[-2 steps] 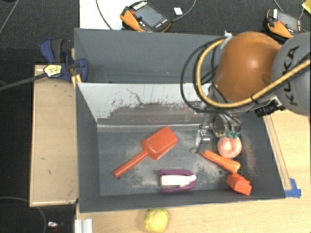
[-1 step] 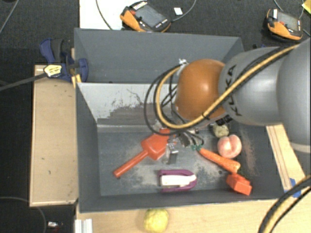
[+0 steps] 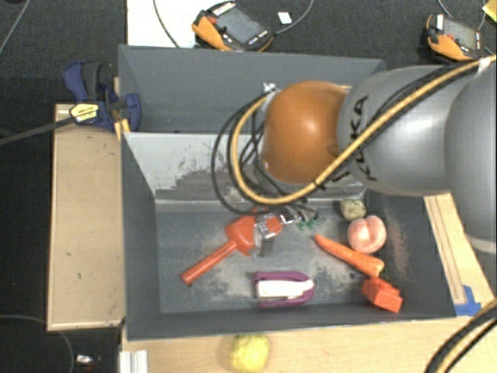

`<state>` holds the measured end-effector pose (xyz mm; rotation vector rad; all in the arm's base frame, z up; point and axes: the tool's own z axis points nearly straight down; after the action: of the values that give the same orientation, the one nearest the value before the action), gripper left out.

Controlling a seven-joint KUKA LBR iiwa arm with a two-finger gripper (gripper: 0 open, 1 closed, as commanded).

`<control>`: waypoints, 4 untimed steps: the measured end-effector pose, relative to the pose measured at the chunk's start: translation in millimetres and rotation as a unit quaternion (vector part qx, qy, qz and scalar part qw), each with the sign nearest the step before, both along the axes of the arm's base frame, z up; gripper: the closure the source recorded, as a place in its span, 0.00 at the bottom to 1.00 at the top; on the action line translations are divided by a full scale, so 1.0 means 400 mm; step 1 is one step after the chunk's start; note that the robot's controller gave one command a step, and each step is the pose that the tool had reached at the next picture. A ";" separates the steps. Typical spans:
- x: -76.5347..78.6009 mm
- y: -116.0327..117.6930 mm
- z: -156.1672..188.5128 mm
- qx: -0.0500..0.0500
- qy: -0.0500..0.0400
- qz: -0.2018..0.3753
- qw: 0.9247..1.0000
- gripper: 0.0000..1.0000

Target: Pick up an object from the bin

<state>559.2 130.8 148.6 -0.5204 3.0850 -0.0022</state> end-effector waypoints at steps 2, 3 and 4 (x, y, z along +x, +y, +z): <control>0.082 0.002 -0.195 0.000 -0.004 0.071 0.997 0.00; -0.022 0.068 -0.194 0.003 -0.001 0.095 0.996 1.00; -0.022 0.068 -0.194 0.003 -0.001 0.094 0.996 1.00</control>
Offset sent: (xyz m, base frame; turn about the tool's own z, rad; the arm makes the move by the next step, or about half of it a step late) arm 0.0323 0.0008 -0.0786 -0.1449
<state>550.2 158.0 71.2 -0.8080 3.0195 0.0074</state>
